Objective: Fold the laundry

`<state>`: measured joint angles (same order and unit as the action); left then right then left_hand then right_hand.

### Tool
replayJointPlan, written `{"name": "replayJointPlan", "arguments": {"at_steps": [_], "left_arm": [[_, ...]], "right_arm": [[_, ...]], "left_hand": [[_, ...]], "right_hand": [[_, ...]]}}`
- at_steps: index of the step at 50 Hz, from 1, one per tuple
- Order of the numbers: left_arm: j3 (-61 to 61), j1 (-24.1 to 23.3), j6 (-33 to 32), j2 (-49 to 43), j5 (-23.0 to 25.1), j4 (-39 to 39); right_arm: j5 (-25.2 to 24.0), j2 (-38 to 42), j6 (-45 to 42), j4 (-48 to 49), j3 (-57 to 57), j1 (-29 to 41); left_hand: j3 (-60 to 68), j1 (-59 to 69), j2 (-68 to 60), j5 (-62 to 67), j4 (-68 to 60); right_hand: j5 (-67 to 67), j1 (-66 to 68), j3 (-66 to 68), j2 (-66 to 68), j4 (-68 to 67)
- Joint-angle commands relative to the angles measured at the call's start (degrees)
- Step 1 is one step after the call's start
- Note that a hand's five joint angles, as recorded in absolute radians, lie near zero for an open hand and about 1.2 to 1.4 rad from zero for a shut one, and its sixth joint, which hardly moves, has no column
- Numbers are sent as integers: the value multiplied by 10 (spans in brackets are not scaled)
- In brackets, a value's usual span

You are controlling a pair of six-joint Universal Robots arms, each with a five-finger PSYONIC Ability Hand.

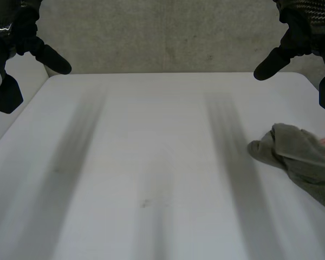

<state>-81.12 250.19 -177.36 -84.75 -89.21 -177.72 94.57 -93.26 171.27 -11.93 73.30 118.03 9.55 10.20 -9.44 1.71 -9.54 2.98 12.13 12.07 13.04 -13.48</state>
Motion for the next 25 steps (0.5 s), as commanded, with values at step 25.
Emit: {"name": "replayJointPlan", "arguments": {"at_steps": [25], "left_arm": [[-11,-2,0,-30,0,-16]], "right_arm": [[74,140,-288,-13,41,-92]], "left_hand": [[5,-2,-6,-17,-5]], "right_hand": [[-30,-21,-21,-30,35]]}}
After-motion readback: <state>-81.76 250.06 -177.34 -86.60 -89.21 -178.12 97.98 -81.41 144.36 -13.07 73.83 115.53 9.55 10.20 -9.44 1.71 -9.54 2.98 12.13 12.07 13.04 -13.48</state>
